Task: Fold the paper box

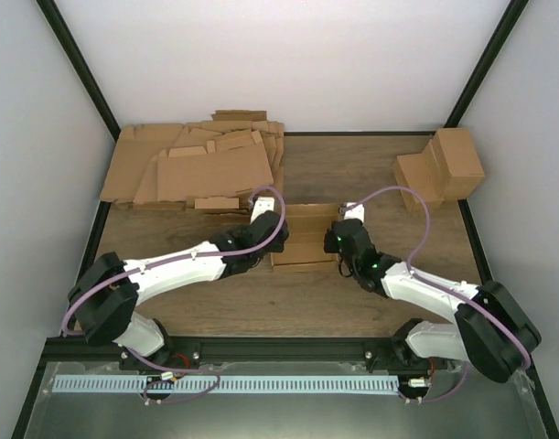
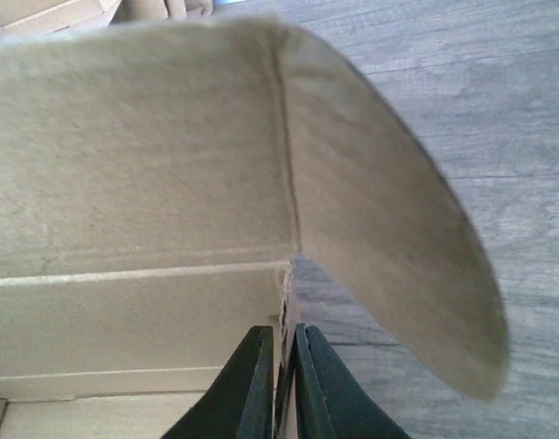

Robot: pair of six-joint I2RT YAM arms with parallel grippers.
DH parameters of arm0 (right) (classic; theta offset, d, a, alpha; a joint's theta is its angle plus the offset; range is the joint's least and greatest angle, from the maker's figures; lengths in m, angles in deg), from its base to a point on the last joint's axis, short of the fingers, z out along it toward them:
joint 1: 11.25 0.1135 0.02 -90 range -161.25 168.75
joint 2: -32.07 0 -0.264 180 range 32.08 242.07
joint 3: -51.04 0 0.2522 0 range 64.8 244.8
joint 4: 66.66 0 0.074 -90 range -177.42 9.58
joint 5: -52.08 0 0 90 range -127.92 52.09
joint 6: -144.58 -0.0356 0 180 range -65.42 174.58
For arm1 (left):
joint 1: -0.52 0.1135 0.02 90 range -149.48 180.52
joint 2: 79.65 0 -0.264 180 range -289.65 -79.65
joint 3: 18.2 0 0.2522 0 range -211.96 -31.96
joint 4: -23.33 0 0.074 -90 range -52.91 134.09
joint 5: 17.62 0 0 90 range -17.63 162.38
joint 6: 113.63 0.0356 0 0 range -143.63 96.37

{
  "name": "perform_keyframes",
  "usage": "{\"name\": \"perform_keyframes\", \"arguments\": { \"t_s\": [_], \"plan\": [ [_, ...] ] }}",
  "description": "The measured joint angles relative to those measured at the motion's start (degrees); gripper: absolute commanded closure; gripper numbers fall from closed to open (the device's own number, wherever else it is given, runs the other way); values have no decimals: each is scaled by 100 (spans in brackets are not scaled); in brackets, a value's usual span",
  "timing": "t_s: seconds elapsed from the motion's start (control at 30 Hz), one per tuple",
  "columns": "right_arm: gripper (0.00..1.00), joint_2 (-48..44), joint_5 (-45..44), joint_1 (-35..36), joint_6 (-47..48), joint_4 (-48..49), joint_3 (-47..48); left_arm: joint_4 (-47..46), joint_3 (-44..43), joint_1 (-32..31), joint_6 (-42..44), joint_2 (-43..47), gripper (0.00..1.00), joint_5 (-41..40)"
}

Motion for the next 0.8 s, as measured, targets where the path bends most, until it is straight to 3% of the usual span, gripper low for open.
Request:
{"name": "perform_keyframes", "arguments": {
  "t_s": [0.5, 0.8],
  "plan": [
    [91, -382, 203, 28, -260, 160, -501, -122, 232, -258, -1051, -105, 96, -162],
    [93, -120, 68, 26, -223, 162, -544, -59, -42, -369, -1307, -673, 96, -468]
  ]
}}
